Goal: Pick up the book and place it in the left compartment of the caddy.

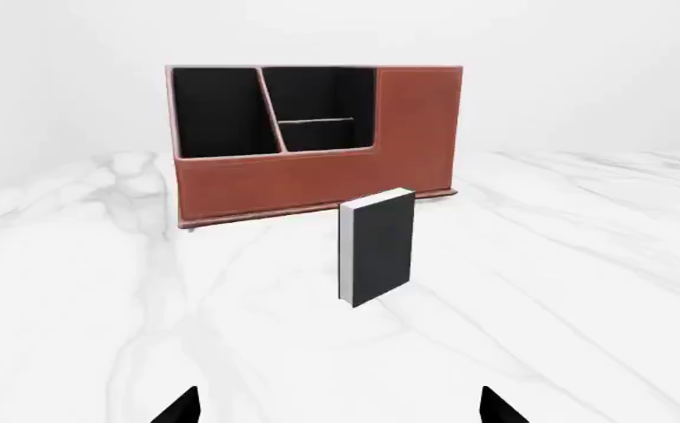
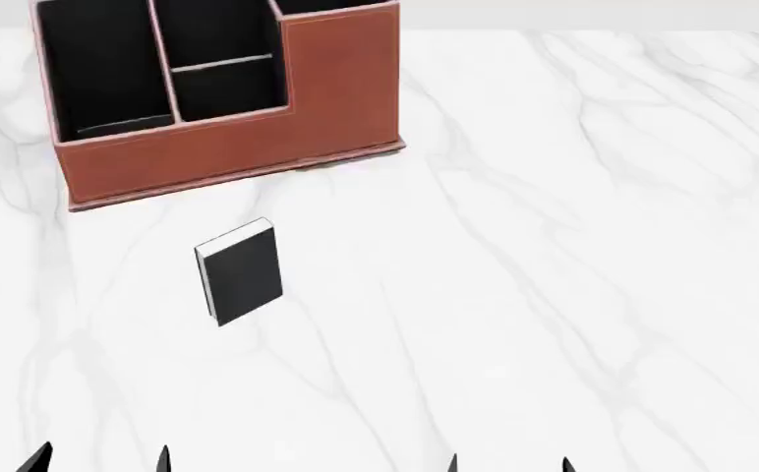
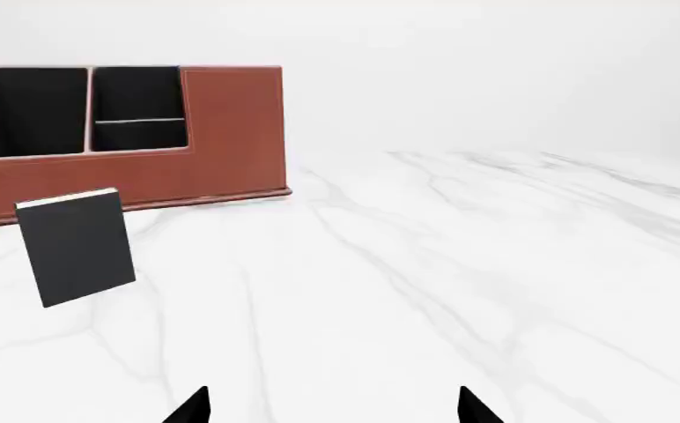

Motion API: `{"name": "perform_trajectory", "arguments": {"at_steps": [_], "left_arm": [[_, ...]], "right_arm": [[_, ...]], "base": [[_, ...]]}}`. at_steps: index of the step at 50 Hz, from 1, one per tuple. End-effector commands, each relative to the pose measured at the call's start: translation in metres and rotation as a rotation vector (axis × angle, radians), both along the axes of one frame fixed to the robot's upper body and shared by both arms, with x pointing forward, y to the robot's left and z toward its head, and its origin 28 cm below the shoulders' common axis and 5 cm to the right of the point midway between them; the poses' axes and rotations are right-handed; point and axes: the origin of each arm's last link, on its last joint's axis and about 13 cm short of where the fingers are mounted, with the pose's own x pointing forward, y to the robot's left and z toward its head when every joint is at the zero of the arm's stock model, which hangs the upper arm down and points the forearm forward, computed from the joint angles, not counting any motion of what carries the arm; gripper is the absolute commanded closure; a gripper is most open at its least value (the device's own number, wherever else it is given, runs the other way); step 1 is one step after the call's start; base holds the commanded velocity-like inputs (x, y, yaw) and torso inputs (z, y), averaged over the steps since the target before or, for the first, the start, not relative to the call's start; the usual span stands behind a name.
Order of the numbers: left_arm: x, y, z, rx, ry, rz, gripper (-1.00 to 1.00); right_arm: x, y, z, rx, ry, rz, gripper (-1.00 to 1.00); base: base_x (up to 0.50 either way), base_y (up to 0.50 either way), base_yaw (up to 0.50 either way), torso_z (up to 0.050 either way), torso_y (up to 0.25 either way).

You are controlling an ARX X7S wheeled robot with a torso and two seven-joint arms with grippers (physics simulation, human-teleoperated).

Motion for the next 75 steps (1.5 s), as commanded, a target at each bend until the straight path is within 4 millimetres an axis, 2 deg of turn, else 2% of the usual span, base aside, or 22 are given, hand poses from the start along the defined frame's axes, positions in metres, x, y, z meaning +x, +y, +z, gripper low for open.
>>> {"name": "perform_trajectory", "arguments": {"at_steps": [1,7,8,9,10,15,21,30,37,40,41,43,44,47,48,51,52,58,61,75], "left_arm": [[0.000,0.001,0.000,-0.004,-0.006,0.002,-1.00],[-0.007,0.002,0.003,0.013,-0.052,0.008,-1.00],[0.019,0.002,0.014,0.046,0.039,0.019,-1.00],[-0.008,0.001,-0.005,0.041,0.023,0.013,-1.00],[-0.006,0.001,-0.003,0.036,-0.043,0.006,-1.00],[-0.002,0.006,0.001,0.047,-0.029,0.014,-1.00],[-0.004,0.006,0.008,0.022,-0.031,0.033,-1.00],[-0.005,0.009,0.030,0.006,-0.085,0.062,-1.00],[-0.007,0.008,0.031,0.005,-0.089,0.055,-1.00],[-0.005,0.014,0.044,0.001,-0.115,0.068,-1.00],[-0.003,0.019,0.056,0.038,-0.169,0.099,-1.00],[0.000,0.024,0.068,0.070,-0.225,0.141,-1.00],[0.005,0.034,0.083,0.064,-0.265,0.192,-1.00],[0.010,0.048,0.108,0.062,-0.314,0.250,-1.00],[0.012,0.057,0.123,0.084,-0.376,0.309,-1.00],[0.012,0.068,0.144,0.134,-0.466,0.370,-1.00],[0.010,0.075,0.151,0.096,-0.459,0.418,-1.00],[-0.002,0.087,0.140,0.038,-0.437,0.428,-1.00],[-0.005,0.087,0.136,0.050,-0.437,0.422,-1.00],[-0.014,0.088,0.136,0.029,-0.463,0.421,-1.00]], "right_arm": [[0.000,0.000,0.001,0.001,0.002,-0.007,-1.00],[-0.002,-0.003,0.003,0.012,-0.015,-0.028,-1.00],[-0.007,-0.003,-0.003,-0.002,0.124,-0.029,-1.00],[-0.002,-0.002,0.001,0.005,0.001,-0.033,-1.00],[0.002,-0.001,0.001,-0.015,-0.003,-0.032,-1.00],[0.009,-0.001,0.000,-0.031,-0.006,-0.059,-1.00],[0.002,-0.007,0.001,-0.020,-0.039,-0.098,-1.00],[-0.006,-0.012,0.003,-0.021,-0.044,-0.110,-1.00],[-0.011,-0.012,0.006,-0.031,-0.048,-0.109,-1.00],[-0.011,-0.013,0.007,-0.038,-0.051,-0.109,-1.00],[-0.012,-0.013,0.007,-0.040,-0.051,-0.111,-1.00],[-0.012,-0.013,0.008,-0.042,-0.052,-0.109,-1.00],[-0.012,-0.013,0.009,-0.046,-0.052,-0.109,-1.00],[-0.012,-0.011,0.010,-0.049,-0.054,-0.102,-1.00],[-0.012,-0.010,0.011,-0.051,-0.054,-0.094,-1.00],[-0.012,-0.009,0.012,-0.059,-0.054,-0.081,-1.00],[-0.011,-0.008,0.012,-0.059,-0.051,-0.078,-1.00],[-0.015,-0.009,0.017,-0.064,-0.064,-0.076,-1.00],[-0.018,-0.009,0.019,-0.066,-0.068,-0.075,-1.00],[-0.021,-0.012,0.025,-0.053,-0.097,-0.065,-1.00]], "base": [[0.00,0.00,0.00,0.000,0.000],[0.00,0.00,0.00,0.000,0.000],[0.00,0.00,0.00,0.000,0.000],[0.00,0.00,0.00,0.000,0.000],[0.00,0.00,0.00,0.000,0.000],[0.00,0.00,0.00,0.000,0.000],[0.00,0.00,0.04,0.000,0.000],[0.00,0.00,0.50,0.000,0.000],[0.00,0.00,0.50,0.000,0.000],[0.00,0.00,0.50,0.000,0.000],[0.00,0.00,0.50,0.000,0.000],[0.00,0.00,0.50,0.000,0.000],[0.00,0.00,0.50,0.000,0.000],[0.00,0.00,0.50,0.000,0.000],[0.00,0.00,0.50,0.000,0.000],[0.00,0.00,0.50,0.000,0.000],[0.00,0.00,0.50,0.000,0.000],[0.00,0.00,0.50,0.000,0.000],[0.00,0.00,0.50,0.000,0.000],[-0.01,0.04,0.14,0.000,0.000]]}}
